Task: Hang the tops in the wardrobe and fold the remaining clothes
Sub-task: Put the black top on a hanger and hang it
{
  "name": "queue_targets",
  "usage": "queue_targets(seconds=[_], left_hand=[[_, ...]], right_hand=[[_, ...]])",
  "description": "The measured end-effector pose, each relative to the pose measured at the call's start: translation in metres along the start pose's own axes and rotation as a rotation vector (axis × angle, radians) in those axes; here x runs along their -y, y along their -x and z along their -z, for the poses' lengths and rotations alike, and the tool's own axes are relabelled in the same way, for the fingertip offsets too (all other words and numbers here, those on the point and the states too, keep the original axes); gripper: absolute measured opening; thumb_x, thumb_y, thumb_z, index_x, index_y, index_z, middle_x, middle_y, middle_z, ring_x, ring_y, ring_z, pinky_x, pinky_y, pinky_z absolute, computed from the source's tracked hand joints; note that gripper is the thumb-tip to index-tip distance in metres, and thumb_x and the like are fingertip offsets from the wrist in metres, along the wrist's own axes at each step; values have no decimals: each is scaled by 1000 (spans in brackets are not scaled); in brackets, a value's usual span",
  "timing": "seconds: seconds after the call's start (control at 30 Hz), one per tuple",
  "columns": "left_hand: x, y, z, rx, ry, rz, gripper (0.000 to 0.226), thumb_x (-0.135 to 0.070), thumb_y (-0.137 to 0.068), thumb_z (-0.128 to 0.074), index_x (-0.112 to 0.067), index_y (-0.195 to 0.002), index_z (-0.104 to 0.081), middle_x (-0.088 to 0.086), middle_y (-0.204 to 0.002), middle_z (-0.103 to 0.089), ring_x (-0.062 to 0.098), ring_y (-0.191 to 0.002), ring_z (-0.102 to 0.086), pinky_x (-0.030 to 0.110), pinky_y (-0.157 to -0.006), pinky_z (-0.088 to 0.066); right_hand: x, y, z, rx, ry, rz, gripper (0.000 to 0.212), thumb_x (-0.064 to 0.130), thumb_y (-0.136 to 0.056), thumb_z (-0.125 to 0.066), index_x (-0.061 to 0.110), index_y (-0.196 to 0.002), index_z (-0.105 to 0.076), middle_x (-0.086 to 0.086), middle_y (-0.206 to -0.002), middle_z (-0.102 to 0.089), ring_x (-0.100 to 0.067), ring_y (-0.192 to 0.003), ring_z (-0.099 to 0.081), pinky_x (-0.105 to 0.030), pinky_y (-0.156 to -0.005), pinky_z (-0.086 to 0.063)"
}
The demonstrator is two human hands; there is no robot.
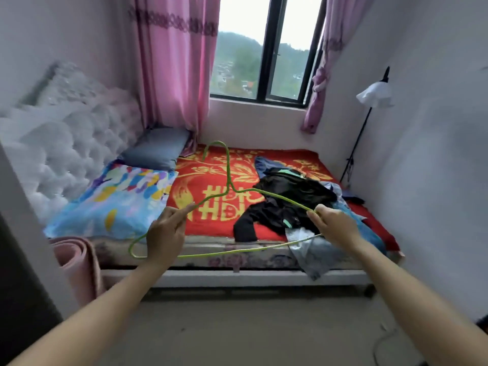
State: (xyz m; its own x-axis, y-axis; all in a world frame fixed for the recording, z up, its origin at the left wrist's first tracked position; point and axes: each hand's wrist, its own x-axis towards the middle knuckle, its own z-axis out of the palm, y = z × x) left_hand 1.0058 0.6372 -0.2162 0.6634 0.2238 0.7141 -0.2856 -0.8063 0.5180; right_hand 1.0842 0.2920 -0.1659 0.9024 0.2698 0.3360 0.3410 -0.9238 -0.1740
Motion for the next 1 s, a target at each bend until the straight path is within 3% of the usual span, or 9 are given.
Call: queue_targets(seconds=[0.3,0.47,0.57,0.8,1.0], left_hand=[[4,10,-92,195,143,-11,42,17,-72,-68,1,-110,-66,8,-71,-56,26,-54,-54,39,-43,-46],[41,-5,-134,270,192,35,42,17,-71,-69,3,-111,-64,2,-72,-54,20,-56,-52,13,-49,-39],[67,-18,-160,320,219,82,43,19,-70,-68,6,-110,-63,4,-71,-55,20,-56,-52,13,-54,-41],[111,-85,-239,386,326,150,36,18,-74,-66,10,-108,-62,11,-73,-59,16,-62,-52,29,-53,-41],[125,-102,-307,472,366,172,35,16,-77,-64,4,-109,-65,5,-72,-58,14,-70,-51,20,-53,-38]], right_hand=[[-69,20,-39,195,78,-181,26,35,-100,-37,17,-81,-43,-12,-90,-66,-30,-84,-62,-33,-60,-38],[-83,-14,-71,281,147,-196,19,31,-99,-39,20,-84,-39,-11,-95,-67,-29,-87,-63,-30,-59,-33],[-86,-46,-91,369,180,-191,18,32,-99,-38,19,-85,-39,-10,-96,-66,-29,-86,-62,-30,-58,-33],[-91,-146,-131,458,252,-199,16,30,-99,-35,18,-91,-42,-10,-97,-65,-30,-88,-60,-30,-60,-31],[-127,-164,-154,468,250,-352,17,34,-98,-34,21,-87,-37,-6,-97,-66,-29,-90,-61,-31,-60,-31]])
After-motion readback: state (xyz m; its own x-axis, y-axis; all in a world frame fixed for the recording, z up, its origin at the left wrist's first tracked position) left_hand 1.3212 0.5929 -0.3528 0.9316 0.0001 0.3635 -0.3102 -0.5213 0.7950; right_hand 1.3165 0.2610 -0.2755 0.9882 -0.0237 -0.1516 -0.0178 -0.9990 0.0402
